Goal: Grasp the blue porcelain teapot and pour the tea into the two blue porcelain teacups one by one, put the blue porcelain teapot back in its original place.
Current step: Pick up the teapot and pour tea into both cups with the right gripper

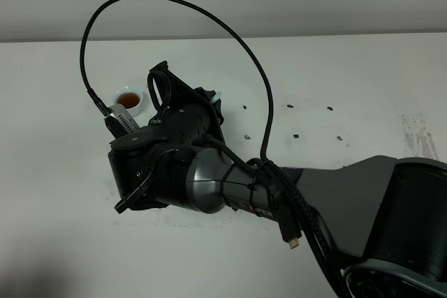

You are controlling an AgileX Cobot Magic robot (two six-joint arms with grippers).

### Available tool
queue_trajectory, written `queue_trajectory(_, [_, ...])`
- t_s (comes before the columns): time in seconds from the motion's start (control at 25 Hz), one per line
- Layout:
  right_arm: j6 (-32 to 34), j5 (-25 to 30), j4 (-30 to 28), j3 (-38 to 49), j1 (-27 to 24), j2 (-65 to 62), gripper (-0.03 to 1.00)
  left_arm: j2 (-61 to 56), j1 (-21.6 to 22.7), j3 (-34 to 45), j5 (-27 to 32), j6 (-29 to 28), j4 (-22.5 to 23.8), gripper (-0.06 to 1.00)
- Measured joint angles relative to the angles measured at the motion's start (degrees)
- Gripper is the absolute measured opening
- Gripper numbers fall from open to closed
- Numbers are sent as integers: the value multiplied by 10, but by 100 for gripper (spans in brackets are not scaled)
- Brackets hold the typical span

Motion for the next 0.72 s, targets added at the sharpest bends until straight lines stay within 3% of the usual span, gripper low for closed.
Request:
queue_trajectory(0.48, [16, -1, -17, 8, 0, 0, 6, 0, 0, 0, 0, 0, 0, 68])
queue_trajectory(0.72, [48, -1, -39, 55, 0, 2, 6, 0, 0, 0, 0, 0, 0, 68])
